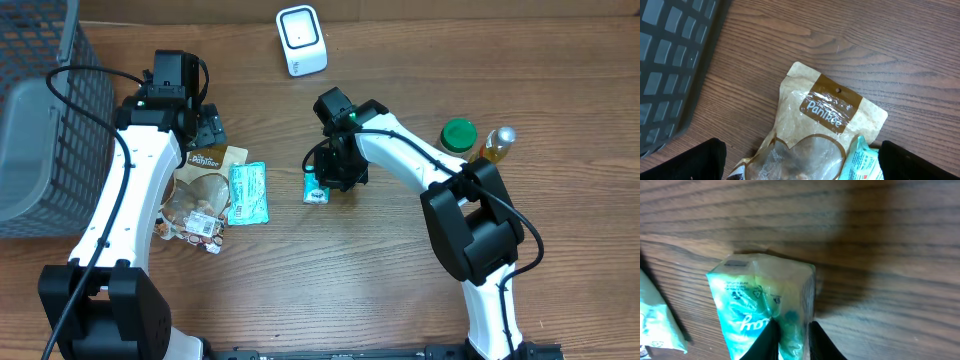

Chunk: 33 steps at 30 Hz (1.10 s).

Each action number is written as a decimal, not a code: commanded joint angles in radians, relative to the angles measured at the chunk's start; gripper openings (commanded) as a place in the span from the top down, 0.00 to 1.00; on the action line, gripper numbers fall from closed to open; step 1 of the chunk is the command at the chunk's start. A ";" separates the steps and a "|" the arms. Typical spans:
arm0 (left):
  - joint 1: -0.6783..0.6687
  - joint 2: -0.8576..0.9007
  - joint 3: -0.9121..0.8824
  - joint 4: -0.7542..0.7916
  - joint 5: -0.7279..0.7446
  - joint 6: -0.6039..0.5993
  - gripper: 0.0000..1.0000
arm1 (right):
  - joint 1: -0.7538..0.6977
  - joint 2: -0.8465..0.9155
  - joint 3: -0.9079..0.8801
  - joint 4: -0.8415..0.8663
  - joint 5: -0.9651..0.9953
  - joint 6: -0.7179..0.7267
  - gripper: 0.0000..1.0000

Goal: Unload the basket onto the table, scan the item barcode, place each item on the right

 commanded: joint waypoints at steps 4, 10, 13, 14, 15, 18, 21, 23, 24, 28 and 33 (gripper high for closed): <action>-0.010 0.010 0.004 0.002 -0.010 0.001 0.01 | -0.001 -0.013 -0.058 0.027 0.025 0.004 0.85; -0.010 0.010 0.003 0.002 -0.010 0.001 0.01 | -0.002 -0.013 -0.058 0.019 0.026 0.004 0.84; -0.010 0.010 0.003 0.002 -0.010 0.001 0.00 | -0.005 -0.013 -0.056 0.013 0.025 0.003 0.92; -0.010 0.010 0.003 0.002 -0.010 0.001 0.01 | -0.010 -0.014 -0.053 0.010 0.022 -0.003 0.96; -0.010 0.010 0.003 0.002 -0.010 0.001 0.00 | -0.016 -0.014 -0.047 0.002 0.010 -0.024 0.96; -0.010 0.010 0.003 0.002 -0.010 0.001 0.00 | -0.045 -0.014 -0.016 -0.040 -0.133 -0.144 0.96; -0.010 0.010 0.003 0.002 -0.010 0.001 0.01 | -0.092 -0.028 0.003 -0.078 -0.325 -0.292 0.96; -0.010 0.010 0.003 0.002 -0.010 0.001 0.00 | -0.127 -0.043 0.003 -0.101 -0.455 -0.387 0.96; -0.010 0.010 0.003 0.002 -0.010 0.001 0.00 | -0.147 -0.050 0.003 -0.122 -0.529 -0.444 0.96; -0.010 0.010 0.003 0.002 -0.010 0.001 0.01 | -0.216 -0.066 0.003 -0.244 -0.777 -0.698 0.96; -0.010 0.010 0.003 0.002 -0.010 0.001 0.00 | -0.304 -0.067 0.003 -0.530 -1.034 -1.162 0.96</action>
